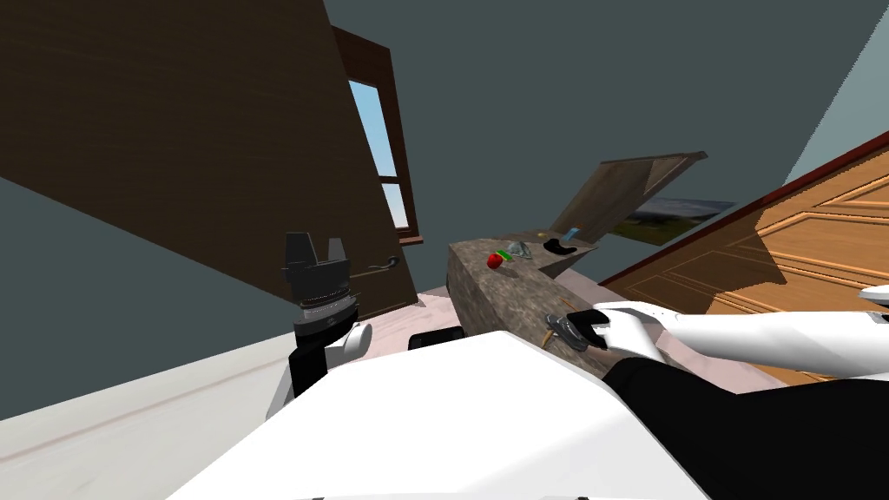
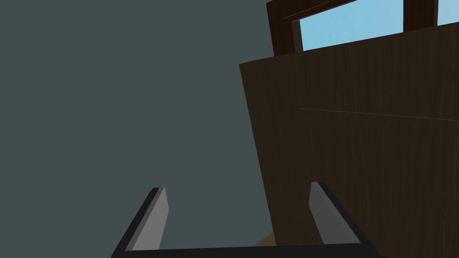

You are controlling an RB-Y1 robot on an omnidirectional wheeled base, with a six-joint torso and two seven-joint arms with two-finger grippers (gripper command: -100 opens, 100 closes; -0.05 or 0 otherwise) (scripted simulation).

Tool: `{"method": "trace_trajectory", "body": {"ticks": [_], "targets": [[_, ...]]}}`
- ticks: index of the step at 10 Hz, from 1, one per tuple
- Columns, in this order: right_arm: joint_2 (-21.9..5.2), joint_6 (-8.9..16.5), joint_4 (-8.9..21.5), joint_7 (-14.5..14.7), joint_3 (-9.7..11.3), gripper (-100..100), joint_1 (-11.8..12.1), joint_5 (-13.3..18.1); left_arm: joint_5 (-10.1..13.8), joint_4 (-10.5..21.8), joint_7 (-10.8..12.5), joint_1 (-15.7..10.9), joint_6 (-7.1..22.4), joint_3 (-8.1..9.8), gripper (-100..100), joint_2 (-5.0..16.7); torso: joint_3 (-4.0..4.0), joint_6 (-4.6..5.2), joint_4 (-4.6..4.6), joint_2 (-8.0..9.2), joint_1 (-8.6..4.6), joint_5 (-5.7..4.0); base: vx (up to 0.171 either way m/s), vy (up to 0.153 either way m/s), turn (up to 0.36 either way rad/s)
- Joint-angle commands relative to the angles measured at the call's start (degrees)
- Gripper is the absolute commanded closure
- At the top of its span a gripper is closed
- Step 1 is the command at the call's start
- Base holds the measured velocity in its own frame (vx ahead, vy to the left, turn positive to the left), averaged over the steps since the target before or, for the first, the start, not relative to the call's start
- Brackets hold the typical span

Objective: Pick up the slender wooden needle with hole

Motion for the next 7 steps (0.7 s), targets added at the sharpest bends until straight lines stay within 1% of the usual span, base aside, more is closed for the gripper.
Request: {"method": "trace_trajectory", "body": {"ticks": [1, 2, 3, 4, 5, 6, 7], "targets": [[0.18, 0.26, -0.03, 1.61, 0.08, 100, -0.27, -0.73, 0.0, 0.0, 0.0, 0.0, 0.0, 0.0, 0, 0.0, 0.0, 0.0, 0.0, 0.0, 0.0, 0.0, 0.001, -0.001, 0.012], [0.91, 2.04, -0.14, 3.91, -0.51, 100, -1.68, -3.29, 0.0, 0.0, 0.0, 0.0, 0.0, 0.0, 0, 0.0, 0.0, 0.01, 0.0, 0.01, 0.0, 0.0, 0.004, -0.002, -0.104], [0.91, 2.04, -0.14, 5.15, -0.51, 100, -1.68, -3.29, 0.0, 0.0, 0.0, 0.01, 0.0, 0.0, 0, 0.0, 0.01, 0.06, 0.0, 0.02, -0.01, 0.0, 0.005, 0.002, -0.063], [1.64, 3.83, -0.25, 7.92, -1.09, 100, -3.09, -5.86, 0.0, 0.0, 0.0, 0.0, 0.0, 0.0, 0, 0.0, 0.01, 0.04, 0.0, 0.02, 0.0, 0.01, 0.005, 0.0, -0.106], [1.64, 3.83, -0.25, 8.7, -1.09, 100, -3.09, -5.86, 0.0, 0.0, 0.0, 0.0, 0.0, 0.0, 0, 0.0, 0.01, 0.04, 0.01, 0.02, 0.0, 0.02, 0.005, 0.001, -0.051], [2.37, 5.61, -0.36, 11.09, -1.68, 100, -4.49, -8.42, 0.0, 0.0, 0.0, 0.0, 0.0, 0.0, 0, 0.0, 0.01, 0.02, 0.0, 0.02, 0.01, 0.01, 0.007, -0.001, -0.105], [2.37, 5.61, -0.36, 12.24, -1.68, 100, -4.49, -8.42, 0.0, 0.0, 0.0, 0.0, 0.0, 0.0, 0, 0.0, 0.01, 0.04, 0.01, 0.02, 0.01, 0.01, 0.006, 0.003, -0.051]]}}
